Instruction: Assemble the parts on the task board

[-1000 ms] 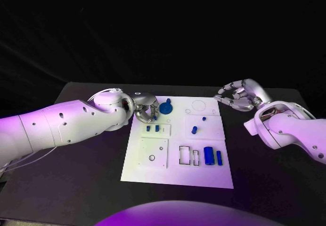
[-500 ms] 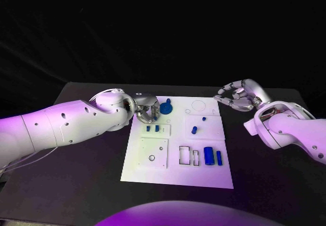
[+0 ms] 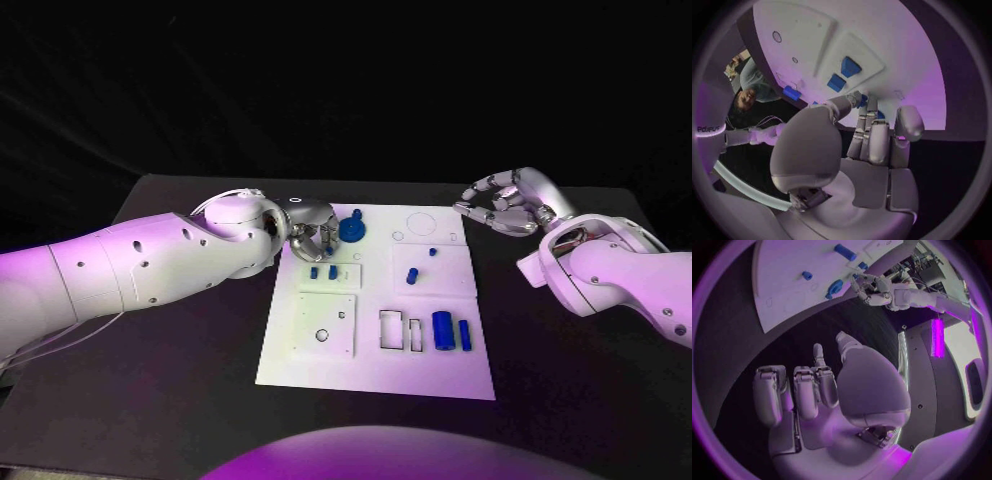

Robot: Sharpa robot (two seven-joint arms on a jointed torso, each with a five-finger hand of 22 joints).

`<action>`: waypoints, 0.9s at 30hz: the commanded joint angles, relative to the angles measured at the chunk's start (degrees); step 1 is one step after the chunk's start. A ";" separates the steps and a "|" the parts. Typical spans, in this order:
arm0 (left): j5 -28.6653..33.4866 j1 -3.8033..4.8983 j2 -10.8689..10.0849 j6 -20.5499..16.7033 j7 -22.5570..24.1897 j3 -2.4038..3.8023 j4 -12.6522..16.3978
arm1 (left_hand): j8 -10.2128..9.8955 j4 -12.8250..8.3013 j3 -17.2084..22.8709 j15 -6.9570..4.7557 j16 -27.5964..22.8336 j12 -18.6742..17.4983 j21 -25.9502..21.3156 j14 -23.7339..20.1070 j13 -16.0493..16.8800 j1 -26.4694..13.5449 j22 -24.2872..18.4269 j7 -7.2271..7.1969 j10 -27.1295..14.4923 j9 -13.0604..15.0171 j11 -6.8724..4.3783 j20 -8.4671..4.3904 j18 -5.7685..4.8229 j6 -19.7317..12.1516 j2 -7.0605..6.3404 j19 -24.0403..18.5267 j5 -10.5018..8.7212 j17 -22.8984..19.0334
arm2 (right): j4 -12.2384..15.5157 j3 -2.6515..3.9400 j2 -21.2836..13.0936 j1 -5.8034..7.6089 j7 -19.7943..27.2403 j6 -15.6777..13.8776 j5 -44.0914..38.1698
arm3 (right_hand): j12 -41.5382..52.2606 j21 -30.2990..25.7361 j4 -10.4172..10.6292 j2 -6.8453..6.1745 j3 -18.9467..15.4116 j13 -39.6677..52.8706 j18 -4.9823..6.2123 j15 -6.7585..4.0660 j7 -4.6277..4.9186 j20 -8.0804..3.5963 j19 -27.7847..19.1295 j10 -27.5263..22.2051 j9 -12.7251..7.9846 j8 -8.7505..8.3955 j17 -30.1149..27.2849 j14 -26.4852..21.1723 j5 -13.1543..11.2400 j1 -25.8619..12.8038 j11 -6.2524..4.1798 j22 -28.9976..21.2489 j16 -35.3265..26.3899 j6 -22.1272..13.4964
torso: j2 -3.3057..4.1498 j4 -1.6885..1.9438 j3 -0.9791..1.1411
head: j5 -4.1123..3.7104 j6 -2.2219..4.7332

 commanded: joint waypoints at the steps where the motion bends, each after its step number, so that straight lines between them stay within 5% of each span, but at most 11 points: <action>1: -0.25 -0.12 -0.04 1.05 -0.13 -0.06 -0.16 | -0.73 -0.18 -0.09 0.27 -0.29 -0.57 -0.33 -0.20 -0.01 0.07 8.28 0.24 0.34 -0.18 0.22 0.27 -0.69 -0.40 -0.01 -0.33 -0.25 -0.16 | 0.03 0.01 -0.03 -0.04 0.24 0.80 -0.39 | -0.17 -0.25 0.12 0.02 0.10 11.39 0.12 -0.38 -0.02 -0.28 3.93 2.69 0.08 0.23 15.05 5.97 0.13 -0.44 -0.28 13.83 0.23 -0.33 | 0.00 0.05 0.01 | -0.02 0.00; 27: 0.49 -0.14 -0.26 1.45 0.21 -0.06 -0.06 | -5.36 -0.26 0.05 0.65 -0.55 -3.21 -0.88 -1.12 0.58 -0.60 8.10 -0.79 0.81 -1.89 0.58 0.75 -0.52 -6.68 -1.41 -1.00 -0.25 -1.42 | -0.11 0.01 -0.01 -0.04 0.20 0.68 -0.39 | -0.17 -0.25 0.12 0.02 0.10 11.39 0.12 -0.38 -0.02 -0.28 3.93 2.69 0.08 0.23 15.05 5.97 0.13 -0.44 -0.28 13.83 0.23 -0.33 | -0.01 0.01 0.00 | 0.08 -0.10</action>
